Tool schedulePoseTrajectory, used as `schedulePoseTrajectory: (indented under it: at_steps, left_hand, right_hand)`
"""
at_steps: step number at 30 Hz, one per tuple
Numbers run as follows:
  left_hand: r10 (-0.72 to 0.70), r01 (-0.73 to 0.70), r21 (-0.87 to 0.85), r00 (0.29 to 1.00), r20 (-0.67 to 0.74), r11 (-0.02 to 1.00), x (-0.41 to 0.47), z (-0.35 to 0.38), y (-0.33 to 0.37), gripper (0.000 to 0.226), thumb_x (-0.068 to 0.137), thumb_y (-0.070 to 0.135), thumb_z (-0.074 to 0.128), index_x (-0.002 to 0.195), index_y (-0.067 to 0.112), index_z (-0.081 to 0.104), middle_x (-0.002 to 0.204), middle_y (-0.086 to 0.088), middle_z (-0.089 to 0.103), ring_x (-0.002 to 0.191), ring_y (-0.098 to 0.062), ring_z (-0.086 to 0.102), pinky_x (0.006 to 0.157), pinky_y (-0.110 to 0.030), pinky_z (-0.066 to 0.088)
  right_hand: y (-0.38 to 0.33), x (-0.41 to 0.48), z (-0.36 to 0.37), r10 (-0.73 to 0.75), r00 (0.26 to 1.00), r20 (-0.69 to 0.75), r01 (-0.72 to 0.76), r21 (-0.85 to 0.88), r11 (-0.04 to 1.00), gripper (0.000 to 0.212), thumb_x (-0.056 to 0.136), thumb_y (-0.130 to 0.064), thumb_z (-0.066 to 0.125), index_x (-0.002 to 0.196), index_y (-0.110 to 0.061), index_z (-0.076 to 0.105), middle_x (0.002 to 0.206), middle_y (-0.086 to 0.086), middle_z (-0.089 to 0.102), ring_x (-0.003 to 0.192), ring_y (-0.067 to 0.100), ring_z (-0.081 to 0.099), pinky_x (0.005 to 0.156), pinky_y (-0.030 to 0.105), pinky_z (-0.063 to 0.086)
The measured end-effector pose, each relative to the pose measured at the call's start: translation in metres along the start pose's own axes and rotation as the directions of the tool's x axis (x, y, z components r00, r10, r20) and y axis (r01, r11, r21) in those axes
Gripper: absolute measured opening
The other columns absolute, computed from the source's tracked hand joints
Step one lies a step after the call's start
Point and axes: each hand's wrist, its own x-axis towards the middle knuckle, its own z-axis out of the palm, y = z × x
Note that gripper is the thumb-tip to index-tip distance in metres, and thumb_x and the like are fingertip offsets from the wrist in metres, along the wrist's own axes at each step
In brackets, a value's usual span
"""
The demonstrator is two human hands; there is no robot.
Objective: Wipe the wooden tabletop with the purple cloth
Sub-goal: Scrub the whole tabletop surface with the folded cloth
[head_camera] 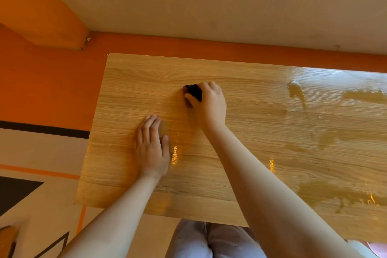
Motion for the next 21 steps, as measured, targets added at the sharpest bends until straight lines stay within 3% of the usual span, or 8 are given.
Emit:
schedulePoseTrajectory:
  at_steps: [7, 13, 17, 21]
  left_hand:
    - [0.009, -0.009, -0.010, 1.000, -0.007, 1.000, 0.000, 0.002, -0.002, 0.047, 0.093, 0.027, 0.038, 0.131, 0.003, 0.050, 0.142, -0.012, 0.045, 0.136, -0.031, 0.036, 0.111, -0.043, 0.027]
    - [0.004, -0.004, -0.034, 1.000, -0.007, 0.999, 0.000, 0.001, 0.000, 0.047, 0.094, 0.027, 0.037, 0.132, 0.003, 0.049, 0.143, -0.012, 0.045, 0.136, -0.031, 0.036, 0.111, -0.045, 0.028]
    - [-0.003, 0.003, -0.015, 1.000, 0.005, 1.000, 0.000, 0.001, 0.000, 0.047, 0.094, 0.027, 0.038, 0.133, 0.004, 0.048, 0.144, -0.011, 0.044, 0.137, -0.030, 0.035, 0.111, -0.044, 0.028]
    - [-0.023, 0.023, -0.003, 0.999, 0.023, 1.000, -0.001, 0.000, 0.001, 0.048, 0.095, 0.030, 0.035, 0.135, 0.006, 0.047, 0.146, -0.008, 0.043, 0.139, -0.027, 0.033, 0.112, -0.042, 0.028]
  right_hand:
    - [0.084, 0.025, -0.070, 0.257, 0.940, -0.224, -0.259, 0.023, 0.966, 0.034, 0.081, -0.037, 0.068, 0.099, -0.008, 0.063, 0.100, 0.011, 0.060, 0.095, 0.029, 0.054, 0.078, 0.037, 0.042]
    - [0.116, 0.023, -0.106, 0.409, 0.850, -0.332, -0.431, 0.009, 0.902, 0.036, 0.084, -0.037, 0.065, 0.099, -0.005, 0.060, 0.105, 0.012, 0.059, 0.098, 0.030, 0.054, 0.077, 0.032, 0.039]
    - [0.076, 0.034, -0.068, 0.323, 0.909, -0.263, -0.328, 0.028, 0.944, 0.035, 0.081, -0.035, 0.068, 0.101, -0.006, 0.061, 0.104, 0.011, 0.059, 0.100, 0.030, 0.054, 0.083, 0.036, 0.045]
    - [0.020, 0.054, -0.019, 0.159, 0.981, -0.114, -0.154, 0.046, 0.987, 0.033, 0.084, -0.033, 0.066, 0.105, -0.009, 0.061, 0.106, 0.007, 0.059, 0.102, 0.023, 0.051, 0.075, 0.024, 0.034]
